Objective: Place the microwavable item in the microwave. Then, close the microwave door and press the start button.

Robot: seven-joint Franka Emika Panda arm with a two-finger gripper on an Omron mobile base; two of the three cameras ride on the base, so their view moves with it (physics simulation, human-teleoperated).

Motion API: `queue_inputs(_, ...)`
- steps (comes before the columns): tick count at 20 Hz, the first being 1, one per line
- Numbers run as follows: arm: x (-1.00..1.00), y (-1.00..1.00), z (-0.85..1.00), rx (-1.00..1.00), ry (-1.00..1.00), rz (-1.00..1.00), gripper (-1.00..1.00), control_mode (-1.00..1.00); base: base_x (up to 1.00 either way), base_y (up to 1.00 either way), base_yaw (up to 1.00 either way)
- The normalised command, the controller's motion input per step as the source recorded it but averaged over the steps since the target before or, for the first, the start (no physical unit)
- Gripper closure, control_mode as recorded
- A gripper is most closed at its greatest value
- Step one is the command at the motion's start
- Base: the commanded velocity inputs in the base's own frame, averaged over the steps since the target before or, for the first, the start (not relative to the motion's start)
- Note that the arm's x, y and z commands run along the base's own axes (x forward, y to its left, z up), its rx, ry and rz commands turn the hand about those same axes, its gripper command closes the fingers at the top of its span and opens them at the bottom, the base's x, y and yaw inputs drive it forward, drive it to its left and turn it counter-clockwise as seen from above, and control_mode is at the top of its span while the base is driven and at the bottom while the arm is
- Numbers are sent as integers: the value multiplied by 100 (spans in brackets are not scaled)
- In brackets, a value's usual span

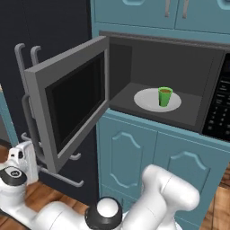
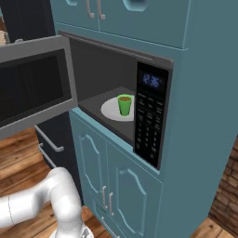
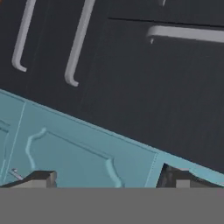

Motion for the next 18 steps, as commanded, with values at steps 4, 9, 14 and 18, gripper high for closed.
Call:
queue_inputs(4,-21,-100,9,9,-1,-37,-100,-100,0,0,0)
queue_inputs(9,-27,-100,4,10,-8,-37,-100,-100,0,0,0)
queue_inputs(14,-32,-100,0,10,-11,-36,-100,-100,0,0,0)
queue_inputs(18,-37,-100,0,11,-15,-34,-100,-100,0,0,0)
